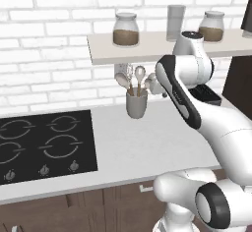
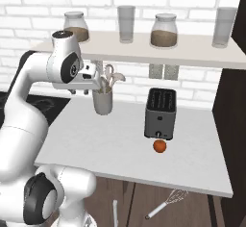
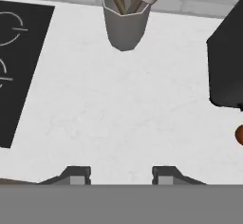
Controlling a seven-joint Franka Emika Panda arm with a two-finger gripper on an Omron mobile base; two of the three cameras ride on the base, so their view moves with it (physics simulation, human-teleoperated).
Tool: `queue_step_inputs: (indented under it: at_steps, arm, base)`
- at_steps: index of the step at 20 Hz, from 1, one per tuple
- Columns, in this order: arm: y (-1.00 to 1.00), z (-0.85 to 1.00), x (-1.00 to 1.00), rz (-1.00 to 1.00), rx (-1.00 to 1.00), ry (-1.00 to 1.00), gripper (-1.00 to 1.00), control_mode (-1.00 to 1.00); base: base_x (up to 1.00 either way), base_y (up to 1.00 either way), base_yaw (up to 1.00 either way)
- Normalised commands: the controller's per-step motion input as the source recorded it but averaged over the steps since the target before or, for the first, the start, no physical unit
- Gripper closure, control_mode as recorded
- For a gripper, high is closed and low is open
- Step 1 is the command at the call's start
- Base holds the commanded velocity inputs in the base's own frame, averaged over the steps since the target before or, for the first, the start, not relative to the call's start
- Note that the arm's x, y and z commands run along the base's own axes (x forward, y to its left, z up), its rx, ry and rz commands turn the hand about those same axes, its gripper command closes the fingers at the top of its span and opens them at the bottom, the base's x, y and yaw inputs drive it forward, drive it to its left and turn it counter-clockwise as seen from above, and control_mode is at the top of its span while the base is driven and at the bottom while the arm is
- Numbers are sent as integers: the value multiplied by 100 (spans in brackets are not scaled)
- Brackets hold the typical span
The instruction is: Pick the whisk from the drawer and place it on the counter.
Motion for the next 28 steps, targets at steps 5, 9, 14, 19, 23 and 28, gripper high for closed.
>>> queue_step_inputs:
  at_steps: [5, 9, 14, 19, 23, 28]
  arm:
    - [-8, -8, -52, -1, 0, 2, -100, -100]
    - [-36, -43, -97, -10, -2, 15, -100, -100]
    - [-85, -63, -61, -11, 0, 14, -100, -100]
    - [-100, -60, -40, -11, 0, 24, -100, -100]
    - [-100, -55, -30, -7, 2, 20, -100, -100]
    - [-100, -50, -13, -1, 7, 14, -100, -100]
  base:
    - [0, 0, 0]
    - [0, 0, 0]
    - [0, 0, 0]
    - [0, 0, 0]
    - [0, 0, 0]
    - [0, 0, 0]
